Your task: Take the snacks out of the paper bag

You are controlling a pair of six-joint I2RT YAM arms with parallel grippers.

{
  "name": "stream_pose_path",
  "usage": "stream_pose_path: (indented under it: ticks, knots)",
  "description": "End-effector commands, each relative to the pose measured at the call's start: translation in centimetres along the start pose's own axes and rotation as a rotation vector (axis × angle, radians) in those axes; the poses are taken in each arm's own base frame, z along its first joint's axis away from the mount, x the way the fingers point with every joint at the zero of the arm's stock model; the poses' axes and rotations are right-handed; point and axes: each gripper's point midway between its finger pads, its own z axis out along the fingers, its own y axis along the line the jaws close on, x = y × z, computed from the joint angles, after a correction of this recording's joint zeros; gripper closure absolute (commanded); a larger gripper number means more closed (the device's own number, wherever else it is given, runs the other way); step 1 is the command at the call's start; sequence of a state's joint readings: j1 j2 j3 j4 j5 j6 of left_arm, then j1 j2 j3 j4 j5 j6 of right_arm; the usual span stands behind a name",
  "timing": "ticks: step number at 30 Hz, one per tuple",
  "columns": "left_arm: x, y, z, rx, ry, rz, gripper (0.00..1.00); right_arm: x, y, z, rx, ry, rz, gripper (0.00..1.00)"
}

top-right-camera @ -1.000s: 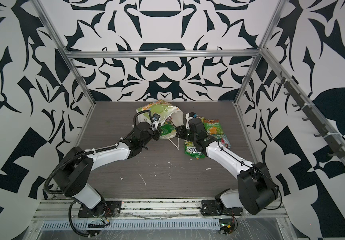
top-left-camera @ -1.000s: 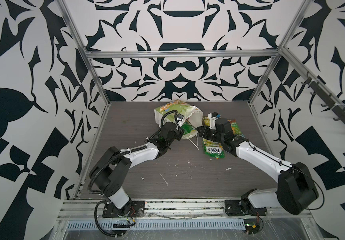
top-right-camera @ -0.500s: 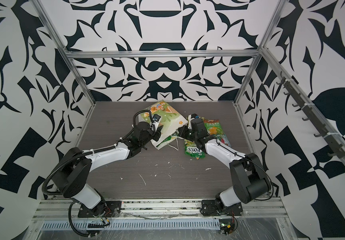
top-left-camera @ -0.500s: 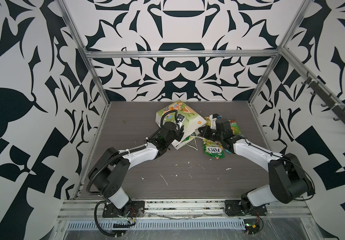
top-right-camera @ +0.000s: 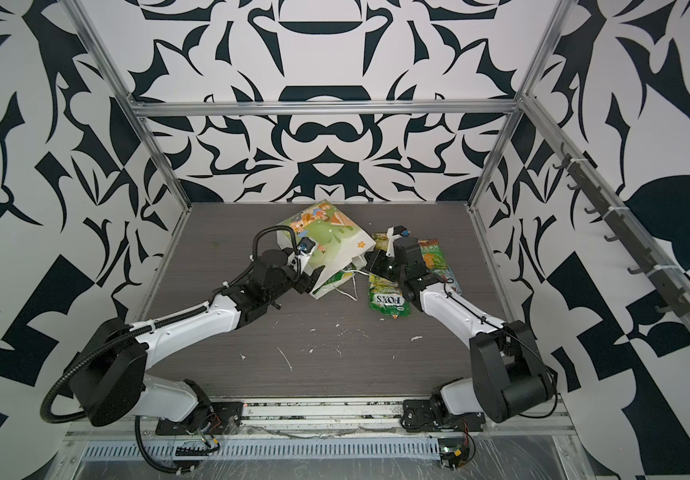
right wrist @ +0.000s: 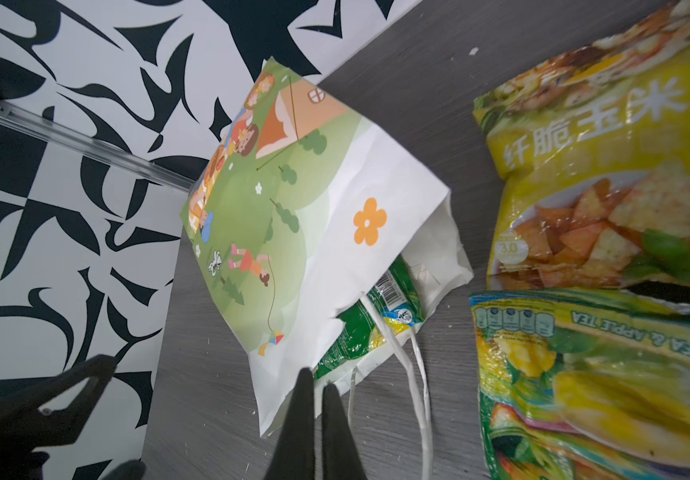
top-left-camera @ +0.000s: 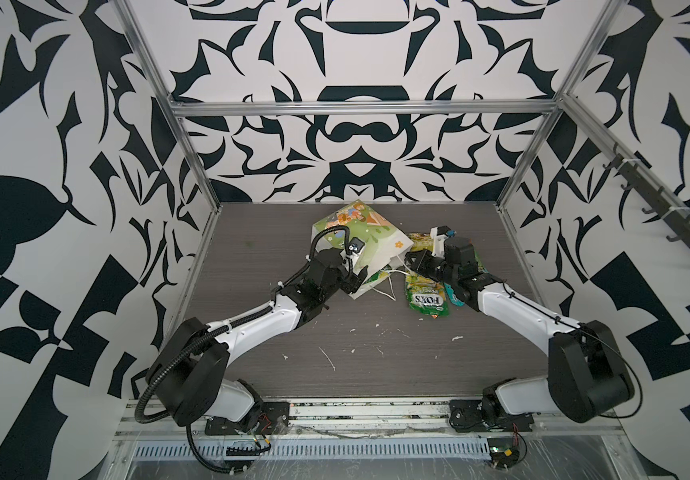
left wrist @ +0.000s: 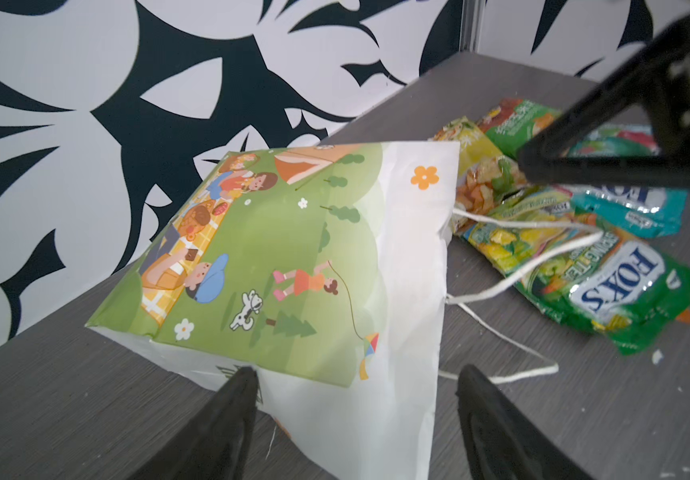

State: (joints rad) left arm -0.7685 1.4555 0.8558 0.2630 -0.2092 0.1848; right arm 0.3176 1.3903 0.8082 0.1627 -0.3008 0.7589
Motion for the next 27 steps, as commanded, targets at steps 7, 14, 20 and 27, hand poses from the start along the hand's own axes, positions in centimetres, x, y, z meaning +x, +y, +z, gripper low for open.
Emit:
stream_pose_path:
  ticks: [7,14,20,27]
  knots:
    - [2.6,-4.7,5.6,-0.030,0.152,0.270,0.18,-1.6,1.0,-1.1,-0.044,-0.073,-0.015,0.97]
    - [3.9,-3.8,7.8,-0.116,0.188,0.313,0.22,-1.9,0.8,-1.3,-0.052,-0.083,-0.010,0.97]
    - [4.1,-2.5,9.1,-0.211,0.200,0.372,0.57,-2.0,0.6,-1.2,-0.073,-0.083,0.018,0.97]
    - [2.7,-0.5,9.3,-0.277,0.202,0.345,0.99,-2.1,0.5,-1.5,-0.074,-0.084,0.015,0.97]
